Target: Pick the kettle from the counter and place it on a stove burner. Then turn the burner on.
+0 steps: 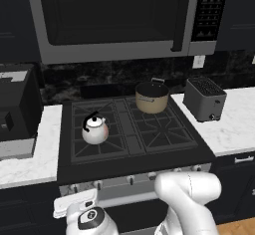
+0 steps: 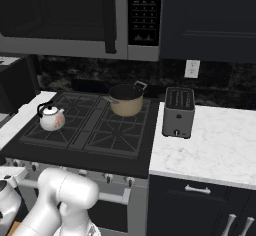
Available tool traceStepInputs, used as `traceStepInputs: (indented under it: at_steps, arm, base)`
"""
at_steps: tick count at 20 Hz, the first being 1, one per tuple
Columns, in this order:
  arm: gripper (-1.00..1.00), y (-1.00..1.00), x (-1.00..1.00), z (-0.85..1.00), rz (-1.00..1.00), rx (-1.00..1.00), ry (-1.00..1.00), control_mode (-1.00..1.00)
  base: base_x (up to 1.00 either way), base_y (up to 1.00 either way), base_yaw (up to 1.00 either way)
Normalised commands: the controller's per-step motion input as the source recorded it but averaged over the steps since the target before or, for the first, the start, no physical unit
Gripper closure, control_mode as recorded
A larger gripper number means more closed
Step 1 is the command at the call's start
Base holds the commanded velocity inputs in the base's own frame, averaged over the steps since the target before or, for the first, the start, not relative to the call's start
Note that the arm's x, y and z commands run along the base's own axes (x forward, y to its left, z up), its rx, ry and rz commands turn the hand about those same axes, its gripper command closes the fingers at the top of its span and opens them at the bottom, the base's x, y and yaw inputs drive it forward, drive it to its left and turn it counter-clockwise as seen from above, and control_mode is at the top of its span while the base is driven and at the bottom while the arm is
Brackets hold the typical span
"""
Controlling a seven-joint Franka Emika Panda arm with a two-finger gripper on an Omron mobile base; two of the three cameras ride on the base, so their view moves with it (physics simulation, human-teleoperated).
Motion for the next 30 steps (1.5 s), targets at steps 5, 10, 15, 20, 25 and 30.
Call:
traceStepInputs:
  at_steps: [5, 10, 15, 20, 25, 30]
  arm:
    - [-1.00, 0.01, 0.18, -0.01, 0.00, 0.00, 0.00, -1.00]
    - [-1.00, 0.07, 0.15, 0.00, 0.00, 0.00, 0.00, -1.00]
    - [-1.00, 0.05, 0.00, -0.08, 0.00, -0.02, 0.00, -1.00]
    - [-1.00, 0.00, 0.00, 0.00, 0.00, 0.00, 0.00, -1.00]
    - [1.00, 0.00, 0.00, 0.00, 0.00, 0.00, 0.00, -1.00]
    - [1.00, 0.00, 0.00, 0.00, 0.03, -0.03, -0.07, -1.00]
  base:
    - [0.00, 0.00, 0.00]
    - [0.00, 0.00, 0.00]
    - [0.00, 0.00, 0.00]
    - [0.00, 0.00, 0.00]
    - [0.00, 0.00, 0.00]
    - [0.00, 0.00, 0.00]
